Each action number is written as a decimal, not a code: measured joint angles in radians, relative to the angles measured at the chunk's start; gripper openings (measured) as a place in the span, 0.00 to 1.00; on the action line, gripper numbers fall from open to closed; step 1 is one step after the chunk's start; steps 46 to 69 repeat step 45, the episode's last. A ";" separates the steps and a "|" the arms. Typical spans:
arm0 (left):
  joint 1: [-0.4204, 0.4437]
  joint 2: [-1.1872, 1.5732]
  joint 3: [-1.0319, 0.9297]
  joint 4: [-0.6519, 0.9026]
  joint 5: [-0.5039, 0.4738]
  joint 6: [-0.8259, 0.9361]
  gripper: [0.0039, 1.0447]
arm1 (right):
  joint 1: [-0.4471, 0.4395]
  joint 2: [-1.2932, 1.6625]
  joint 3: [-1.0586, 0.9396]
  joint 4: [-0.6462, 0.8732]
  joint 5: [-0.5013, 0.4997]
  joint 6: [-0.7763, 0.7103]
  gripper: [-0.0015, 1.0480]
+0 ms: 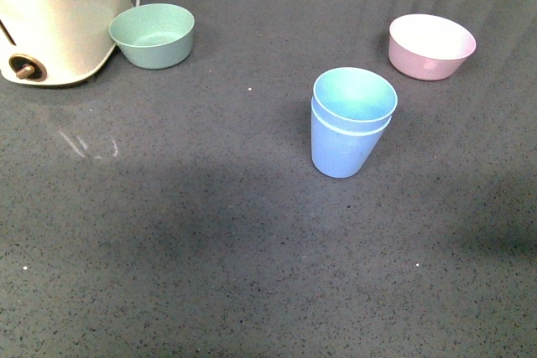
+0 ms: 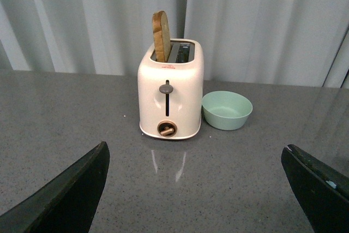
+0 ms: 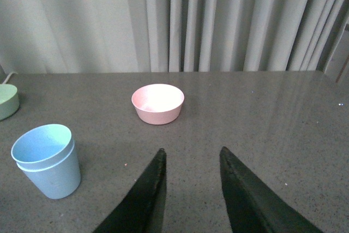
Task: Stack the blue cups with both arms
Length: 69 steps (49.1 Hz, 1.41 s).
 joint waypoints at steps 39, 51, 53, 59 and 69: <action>0.000 0.000 0.000 0.000 0.000 0.000 0.92 | 0.000 0.000 0.000 0.000 0.000 0.001 0.91; 0.000 0.000 0.000 0.000 0.000 0.000 0.92 | 0.000 0.000 0.000 0.000 0.000 0.001 0.91; 0.000 0.000 0.000 0.000 0.000 0.000 0.92 | 0.000 0.000 0.000 0.000 0.000 0.001 0.91; 0.000 0.000 0.000 0.000 0.000 0.000 0.92 | 0.000 0.000 0.000 0.000 0.000 0.001 0.91; 0.000 0.000 0.000 0.000 0.000 0.000 0.92 | 0.000 0.000 0.000 0.000 0.000 0.001 0.91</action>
